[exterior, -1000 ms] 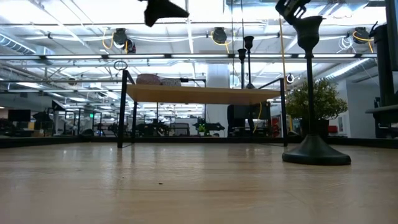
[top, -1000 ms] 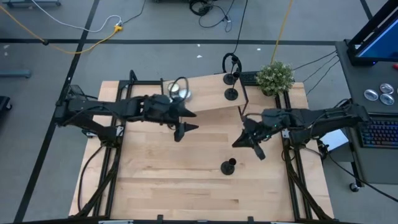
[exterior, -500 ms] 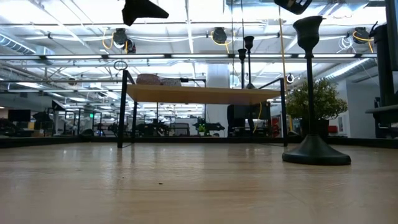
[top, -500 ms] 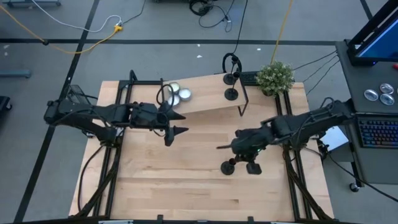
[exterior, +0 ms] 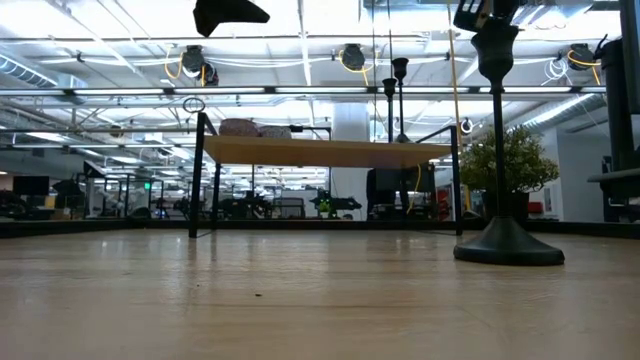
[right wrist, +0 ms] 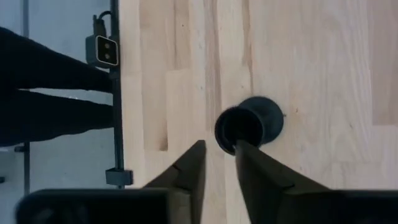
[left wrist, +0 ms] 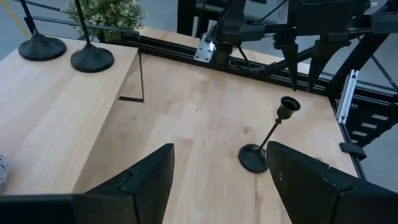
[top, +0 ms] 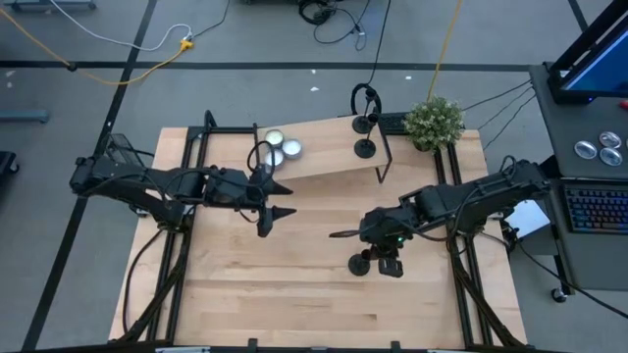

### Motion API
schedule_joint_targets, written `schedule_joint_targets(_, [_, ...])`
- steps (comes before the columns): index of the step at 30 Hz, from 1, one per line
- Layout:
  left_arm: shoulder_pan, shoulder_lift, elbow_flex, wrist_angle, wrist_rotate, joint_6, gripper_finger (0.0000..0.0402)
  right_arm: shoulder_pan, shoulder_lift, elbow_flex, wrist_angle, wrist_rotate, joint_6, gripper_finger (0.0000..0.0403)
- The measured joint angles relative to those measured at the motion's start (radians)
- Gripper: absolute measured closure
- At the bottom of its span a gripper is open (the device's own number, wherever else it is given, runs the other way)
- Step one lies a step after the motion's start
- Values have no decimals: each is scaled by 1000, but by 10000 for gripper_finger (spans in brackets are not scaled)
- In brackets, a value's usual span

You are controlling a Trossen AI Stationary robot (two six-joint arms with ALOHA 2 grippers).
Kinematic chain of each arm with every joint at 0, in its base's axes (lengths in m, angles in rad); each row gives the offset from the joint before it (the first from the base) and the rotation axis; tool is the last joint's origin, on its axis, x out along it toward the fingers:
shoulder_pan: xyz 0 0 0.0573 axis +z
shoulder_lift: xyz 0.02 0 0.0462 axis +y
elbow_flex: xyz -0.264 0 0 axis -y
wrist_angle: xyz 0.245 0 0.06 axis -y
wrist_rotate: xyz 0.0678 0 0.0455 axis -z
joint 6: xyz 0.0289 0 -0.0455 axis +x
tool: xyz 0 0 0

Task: Pick & Place candle stick holders
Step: Put the black candle holder on the shelf

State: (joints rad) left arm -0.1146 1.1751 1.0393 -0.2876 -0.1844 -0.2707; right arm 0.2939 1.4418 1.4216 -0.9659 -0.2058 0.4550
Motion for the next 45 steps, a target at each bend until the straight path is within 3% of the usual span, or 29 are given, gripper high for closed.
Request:
schedule_joint_targets(8, [0, 0, 0, 0, 0, 6, 144, -9, 0, -7, -13, 74, 66, 258])
schedule_joint_targets(23, [1, 0, 0, 0, -1, 10, 144, -40, 79, -11, -29, 79, 49, 259])
schedule_joint_targets(31, [1, 1, 0, 0, 0, 26, 144, -45, 98, -39, -45, 110, 43, 293])
schedule_joint_targets(39, [1, 1, 0, 0, 0, 26, 144, -43, 95, -52, -51, 116, 49, 388])
schedule_joint_targets(45, [1, 1, 0, 1, 1, 0, 144, -44, 85, -40, -56, 122, 39, 391])
